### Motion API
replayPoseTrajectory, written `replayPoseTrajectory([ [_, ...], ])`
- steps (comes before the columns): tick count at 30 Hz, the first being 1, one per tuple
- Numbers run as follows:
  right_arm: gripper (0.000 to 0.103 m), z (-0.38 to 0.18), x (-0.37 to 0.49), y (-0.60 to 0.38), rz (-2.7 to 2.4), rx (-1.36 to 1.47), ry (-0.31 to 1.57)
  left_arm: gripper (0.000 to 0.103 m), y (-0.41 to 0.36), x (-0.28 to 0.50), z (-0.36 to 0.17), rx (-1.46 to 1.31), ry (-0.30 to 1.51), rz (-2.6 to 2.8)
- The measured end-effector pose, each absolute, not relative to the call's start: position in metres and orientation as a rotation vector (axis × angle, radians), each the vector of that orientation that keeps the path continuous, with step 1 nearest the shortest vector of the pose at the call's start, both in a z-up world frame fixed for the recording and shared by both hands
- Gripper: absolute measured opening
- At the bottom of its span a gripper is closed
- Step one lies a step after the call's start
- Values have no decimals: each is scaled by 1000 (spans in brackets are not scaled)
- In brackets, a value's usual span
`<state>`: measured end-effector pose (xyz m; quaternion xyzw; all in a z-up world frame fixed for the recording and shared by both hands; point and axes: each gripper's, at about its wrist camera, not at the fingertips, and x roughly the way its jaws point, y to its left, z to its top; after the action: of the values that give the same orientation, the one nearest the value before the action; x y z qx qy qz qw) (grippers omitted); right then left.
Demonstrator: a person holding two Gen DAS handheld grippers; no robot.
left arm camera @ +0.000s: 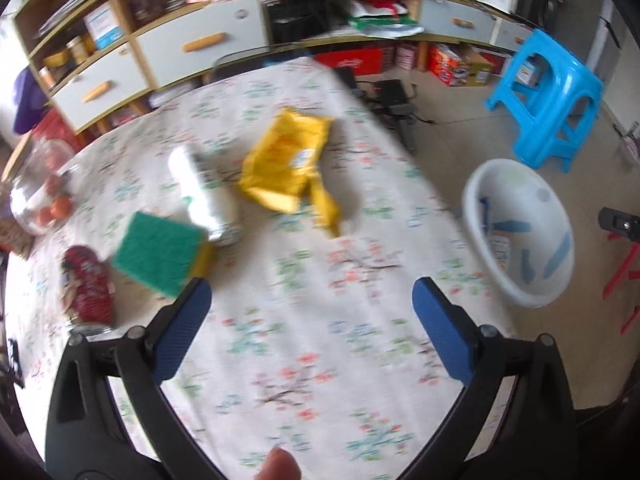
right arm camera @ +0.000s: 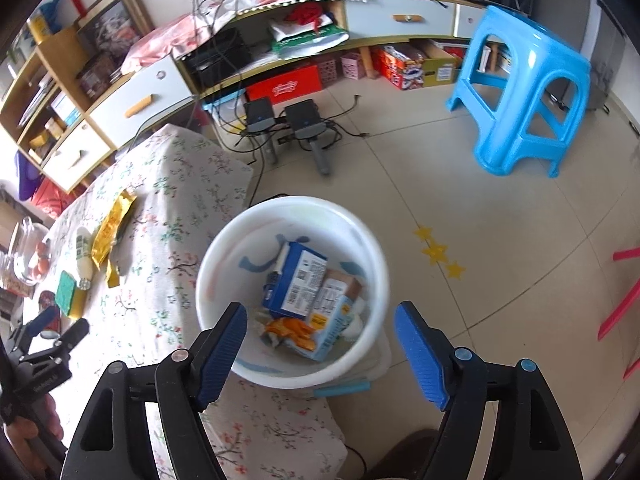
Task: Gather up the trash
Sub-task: 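Grasp the red cartoon can with the left gripper while the right grasps the yellow wrapper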
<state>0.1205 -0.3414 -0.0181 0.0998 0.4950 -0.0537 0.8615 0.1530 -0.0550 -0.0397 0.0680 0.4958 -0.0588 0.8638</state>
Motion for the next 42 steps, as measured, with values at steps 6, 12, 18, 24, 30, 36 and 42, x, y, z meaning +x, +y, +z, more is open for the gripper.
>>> replayPoseTrajectory([
  [6,78,-21,137,-304,-84,199,1055,100,19,157,-41,-4,1071,7],
  [12,80,-20,157,-260,-41,163,1051,100,78,155,-47,-108,1100,120],
  [18,81,-30,181,-220,-22,156,1072,100,122,162,-51,-197,1123,167],
  [24,81,-40,212,-180,30,180,1086,100,154,168,-66,-280,1176,202],
  [30,81,-56,241,-138,93,216,1106,83,168,173,-77,-335,1195,170],
  [36,81,-72,263,-104,125,250,1112,66,180,168,-85,-422,1209,130],
  [42,81,-79,277,-84,148,283,1089,61,181,163,-82,-411,1196,103],
])
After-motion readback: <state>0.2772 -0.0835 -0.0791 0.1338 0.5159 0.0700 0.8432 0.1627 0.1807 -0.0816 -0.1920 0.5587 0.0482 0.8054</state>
